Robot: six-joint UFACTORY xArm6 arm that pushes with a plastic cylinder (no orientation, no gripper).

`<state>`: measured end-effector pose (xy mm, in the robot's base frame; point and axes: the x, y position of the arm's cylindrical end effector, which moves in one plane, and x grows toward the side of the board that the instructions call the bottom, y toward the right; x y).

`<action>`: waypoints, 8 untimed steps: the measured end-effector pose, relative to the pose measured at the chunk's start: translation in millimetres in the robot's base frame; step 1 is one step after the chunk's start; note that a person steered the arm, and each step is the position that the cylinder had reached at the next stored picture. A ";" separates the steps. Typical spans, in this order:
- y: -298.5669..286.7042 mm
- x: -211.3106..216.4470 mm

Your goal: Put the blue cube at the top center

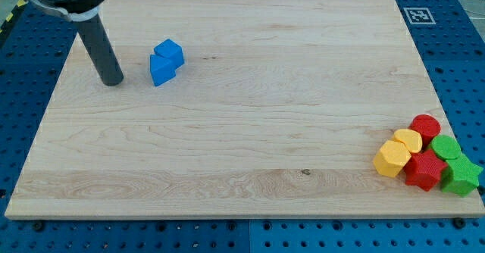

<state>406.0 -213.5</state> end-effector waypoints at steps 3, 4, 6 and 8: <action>43.8 -5.4; 54.7 -11.3; 68.4 -26.0; 75.9 -47.8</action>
<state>358.3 -137.6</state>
